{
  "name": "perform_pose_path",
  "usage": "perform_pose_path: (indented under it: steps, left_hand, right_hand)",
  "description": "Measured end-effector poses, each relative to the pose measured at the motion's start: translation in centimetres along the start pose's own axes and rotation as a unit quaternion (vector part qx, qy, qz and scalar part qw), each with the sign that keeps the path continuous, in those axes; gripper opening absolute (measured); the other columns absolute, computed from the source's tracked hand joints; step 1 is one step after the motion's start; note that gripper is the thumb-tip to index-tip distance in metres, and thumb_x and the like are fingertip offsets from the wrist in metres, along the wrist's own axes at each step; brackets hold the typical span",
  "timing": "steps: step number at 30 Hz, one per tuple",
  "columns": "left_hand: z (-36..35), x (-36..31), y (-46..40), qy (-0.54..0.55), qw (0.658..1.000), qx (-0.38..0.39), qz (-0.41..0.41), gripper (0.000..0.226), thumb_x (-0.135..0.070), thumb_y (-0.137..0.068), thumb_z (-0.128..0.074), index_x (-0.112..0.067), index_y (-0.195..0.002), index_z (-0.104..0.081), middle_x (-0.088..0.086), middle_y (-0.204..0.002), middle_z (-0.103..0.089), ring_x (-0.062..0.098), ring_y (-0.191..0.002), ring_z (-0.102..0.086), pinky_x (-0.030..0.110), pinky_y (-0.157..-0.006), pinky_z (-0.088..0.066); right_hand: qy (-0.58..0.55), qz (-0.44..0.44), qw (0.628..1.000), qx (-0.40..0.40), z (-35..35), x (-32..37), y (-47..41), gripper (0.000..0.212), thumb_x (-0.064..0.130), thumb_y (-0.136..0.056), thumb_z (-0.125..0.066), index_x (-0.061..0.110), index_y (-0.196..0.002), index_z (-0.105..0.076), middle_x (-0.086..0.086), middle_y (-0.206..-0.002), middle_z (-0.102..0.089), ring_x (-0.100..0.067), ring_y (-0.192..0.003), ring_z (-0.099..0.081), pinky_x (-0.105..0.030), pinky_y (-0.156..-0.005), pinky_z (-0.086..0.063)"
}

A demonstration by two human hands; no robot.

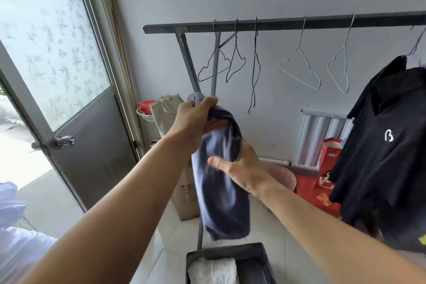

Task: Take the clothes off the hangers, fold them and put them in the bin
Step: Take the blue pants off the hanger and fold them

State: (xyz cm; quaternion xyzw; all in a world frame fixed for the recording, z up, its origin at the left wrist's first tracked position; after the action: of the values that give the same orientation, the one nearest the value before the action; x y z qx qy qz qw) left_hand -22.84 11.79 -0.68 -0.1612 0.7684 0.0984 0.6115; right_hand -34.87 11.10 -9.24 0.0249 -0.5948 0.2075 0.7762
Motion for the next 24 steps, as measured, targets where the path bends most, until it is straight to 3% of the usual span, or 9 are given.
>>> perform_pose_path:
  steps: [2, 4, 6, 9, 12, 15, 18, 21, 24]
  left_hand:
    - [0.3, -0.2, 0.0, -0.019, 0.999, 0.035, -0.028, 0.026, -0.020, -0.088, -0.072, -0.005, -0.078, -0.052, 0.017, -0.086, -0.056, 0.029, -0.082, -0.064, 0.044, -0.083, -0.060]
    - [1.5, 0.0, 0.0, -0.113, 0.990, 0.028, -0.082, 0.034, -0.032, -0.083, -0.076, -0.008, -0.096, -0.056, 0.013, -0.099, -0.058, 0.024, -0.097, -0.061, 0.041, -0.094, -0.055]
    - [3.9, 1.3, -0.2, -0.175, 0.981, -0.031, -0.080, 0.063, -0.038, -0.075, -0.081, -0.012, -0.122, -0.049, 0.003, -0.113, -0.059, 0.017, -0.105, -0.059, 0.029, -0.090, -0.051]
    - [5.8, 5.0, 0.9, -0.132, 0.989, 0.033, 0.059, 0.063, -0.049, -0.070, -0.082, -0.012, -0.114, -0.058, 0.002, -0.108, -0.071, 0.017, -0.100, -0.066, 0.020, -0.073, -0.048]
    - [6.0, 7.6, 2.0, 0.016, 0.985, 0.078, 0.152, 0.039, -0.035, -0.077, -0.073, -0.007, -0.104, -0.070, 0.008, -0.094, -0.076, 0.019, -0.084, -0.070, 0.025, -0.069, -0.058]
    - [6.4, 7.7, 1.2, 0.086, 0.992, 0.058, 0.070, 0.048, -0.013, -0.079, -0.074, -0.013, -0.123, -0.057, 0.012, -0.103, -0.074, 0.025, -0.093, -0.069, 0.028, -0.071, -0.059]
    - [6.4, 6.9, 0.8, 0.049, 0.999, 0.020, 0.011, 0.059, 0.000, -0.088, -0.067, -0.034, -0.132, -0.048, 0.011, -0.091, -0.073, 0.023, -0.087, -0.068, 0.036, -0.082, -0.057]
    - [6.2, 6.4, 0.6, -0.052, 0.998, 0.015, -0.032, 0.044, 0.002, -0.089, -0.065, -0.032, -0.117, -0.067, 0.008, -0.086, -0.070, 0.020, -0.083, -0.064, 0.037, -0.087, -0.055]
    - [6.3, 6.3, 0.3, -0.125, 0.991, 0.042, -0.030, 0.047, 0.010, -0.084, -0.066, -0.022, -0.119, -0.068, 0.009, -0.102, -0.071, 0.018, -0.090, -0.067, 0.033, -0.091, -0.056]
  right_hand:
    - [-0.047, -0.017, 0.997, -0.051, -0.1, 0.4, -0.2, 0.010, 0.020, -0.089, -0.069, 0.017, -0.098, -0.071, 0.011, -0.084, -0.071, -0.003, -0.081, -0.065, -0.022, -0.077, -0.048]
    - [-0.102, -0.049, 0.992, -0.055, 0.5, 0.9, -0.5, 0.007, 0.017, -0.092, -0.065, 0.018, -0.089, -0.071, 0.009, -0.080, -0.073, -0.006, -0.078, -0.068, -0.019, -0.072, -0.050]
    - [-0.158, -0.076, 0.984, -0.042, 1.3, 1.4, -1.0, 0.007, 0.017, -0.090, -0.067, 0.015, -0.089, -0.073, 0.001, -0.083, -0.076, -0.015, -0.081, -0.072, -0.027, -0.075, -0.055]
    - [-0.259, -0.135, 0.956, -0.034, 2.1, 1.9, -1.8, 0.009, 0.014, -0.089, -0.067, 0.007, -0.089, -0.073, -0.011, -0.085, -0.076, -0.023, -0.075, -0.074, -0.031, -0.069, -0.059]
    - [-0.305, -0.200, 0.931, -0.019, 2.3, 1.9, -2.2, 0.022, 0.021, -0.089, -0.065, 0.003, -0.101, -0.071, -0.016, -0.096, -0.075, -0.025, -0.080, -0.072, -0.029, -0.066, -0.057]
    - [-0.328, -0.245, 0.912, 0.025, 2.3, 1.6, -2.2, 0.023, 0.024, -0.090, -0.061, 0.005, -0.099, -0.071, -0.015, -0.093, -0.074, -0.026, -0.081, -0.069, -0.032, -0.068, -0.053]
    - [-0.269, -0.245, 0.931, -0.037, 2.1, 0.7, -2.9, 0.012, 0.012, -0.087, -0.065, 0.010, -0.098, -0.062, -0.013, -0.087, -0.065, -0.021, -0.071, -0.061, -0.029, -0.060, -0.046]
    - [-0.215, -0.228, 0.943, -0.108, 1.6, -0.6, -3.5, 0.054, 0.010, -0.080, -0.075, 0.018, -0.126, -0.047, -0.011, -0.117, -0.057, -0.023, -0.090, -0.058, -0.034, -0.068, -0.046]
    - [-0.213, -0.181, 0.959, -0.057, 1.8, -1.0, -3.4, 0.086, 0.007, -0.076, -0.079, 0.027, -0.147, -0.035, -0.006, -0.136, -0.044, -0.028, -0.121, -0.050, -0.047, -0.102, -0.044]
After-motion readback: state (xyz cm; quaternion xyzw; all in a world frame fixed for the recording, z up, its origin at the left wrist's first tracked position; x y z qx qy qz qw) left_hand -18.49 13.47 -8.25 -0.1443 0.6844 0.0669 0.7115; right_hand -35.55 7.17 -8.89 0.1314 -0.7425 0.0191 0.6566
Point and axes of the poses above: each hand's wrist, its own y-axis away from the middle knuckle, its own z-axis out of the back of the hand, x = y × z, the point moved 2 cm from there along -y, towards the middle knuckle
